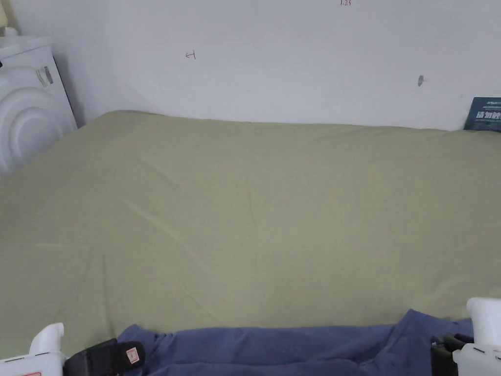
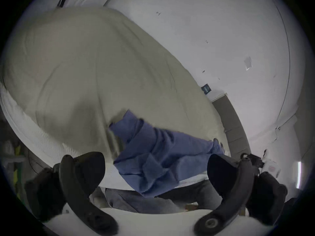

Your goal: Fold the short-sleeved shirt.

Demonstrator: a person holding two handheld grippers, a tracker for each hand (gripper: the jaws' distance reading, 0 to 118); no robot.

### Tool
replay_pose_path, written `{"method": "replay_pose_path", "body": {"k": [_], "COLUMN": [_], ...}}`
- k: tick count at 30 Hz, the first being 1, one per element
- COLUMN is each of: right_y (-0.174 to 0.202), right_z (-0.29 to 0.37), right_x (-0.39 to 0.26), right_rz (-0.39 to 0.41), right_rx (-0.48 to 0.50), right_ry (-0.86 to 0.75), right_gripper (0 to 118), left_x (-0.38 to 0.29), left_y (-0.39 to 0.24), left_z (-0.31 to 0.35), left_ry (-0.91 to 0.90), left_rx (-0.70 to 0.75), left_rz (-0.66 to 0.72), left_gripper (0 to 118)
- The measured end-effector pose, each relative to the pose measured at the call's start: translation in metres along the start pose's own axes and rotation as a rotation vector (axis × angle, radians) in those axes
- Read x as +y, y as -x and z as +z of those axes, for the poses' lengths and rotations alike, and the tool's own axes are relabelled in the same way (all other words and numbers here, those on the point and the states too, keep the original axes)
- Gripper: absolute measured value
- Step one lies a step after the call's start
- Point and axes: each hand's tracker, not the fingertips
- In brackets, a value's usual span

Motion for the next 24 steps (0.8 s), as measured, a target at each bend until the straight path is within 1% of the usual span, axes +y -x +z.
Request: {"method": "replay_pose_path", "body": {"k": [3,4,5,6,7,8,9,10,11,13,14,16,18,19,21,22,24], "right_y": [0.0,0.0,0.0,0.001,0.001,0.002,0.003,0.004,0.004,0.004,0.003,0.001,-0.003,-0.006,-0.011,-0.014,-0.02], "right_z": [0.001,0.001,0.0,-0.001,-0.001,-0.002,-0.004,-0.005,-0.005,-0.005,-0.004,-0.002,0.001,0.003,0.007,0.008,0.012], "right_x": [0.003,0.003,0.003,0.003,0.002,0.001,0.0,-0.001,-0.002,-0.004,-0.005,-0.006,-0.006,-0.006,-0.006,-0.006,-0.007], "right_rz": [-0.008,-0.013,-0.016,-0.016,-0.016,-0.017,-0.017,-0.017,-0.017,-0.023,-0.025,-0.031,-0.033,-0.036,-0.048,-0.057,-0.067], "right_rx": [0.013,0.018,0.024,0.03,0.037,0.042,0.044,0.047,0.051,0.067,0.072,0.078,0.072,0.068,0.06,0.06,0.052], "right_ry": [-0.004,-0.003,-0.002,0.002,0.008,0.012,0.018,0.026,0.033,0.042,0.048,0.049,0.042,0.037,0.03,0.024,0.017], "right_gripper": [2,2,2,2,2,2,2,2,2,2,2,2,2,2,2,2,2], "left_x": [-0.007,-0.007,-0.008,-0.01,-0.016,-0.014,-0.014,-0.015,-0.008,-0.01,-0.009,-0.011,-0.006,-0.003,0.003,0.007,0.014], "left_y": [-0.002,0.002,0.001,0.0,-0.005,0.013,0.014,0.015,0.022,0.025,0.02,-0.005,-0.032,-0.046,-0.079,-0.096,-0.13], "left_z": [-0.019,-0.023,-0.027,-0.032,-0.038,-0.041,-0.044,-0.045,-0.04,-0.035,-0.031,-0.019,-0.008,-0.005,0.002,0.003,-0.003], "left_ry": [0.056,0.072,0.082,0.088,0.142,0.144,0.143,0.138,0.063,0.032,0.003,-0.054,-0.093,-0.091,-0.097,-0.094,-0.065], "left_rx": [-0.009,0.001,0.009,0.007,-0.08,-0.071,-0.052,-0.022,0.099,0.048,0.023,0.092,0.095,0.076,0.084,0.109,0.185], "left_rz": [0.03,0.032,0.037,0.045,0.151,0.159,0.17,0.176,0.053,0.092,0.091,-0.013,-0.117,-0.119,-0.182,-0.232,-0.374], "left_gripper": [118,115,104,88,76,69,69,55,44,28,23,21,20,20,20,20,20]}}
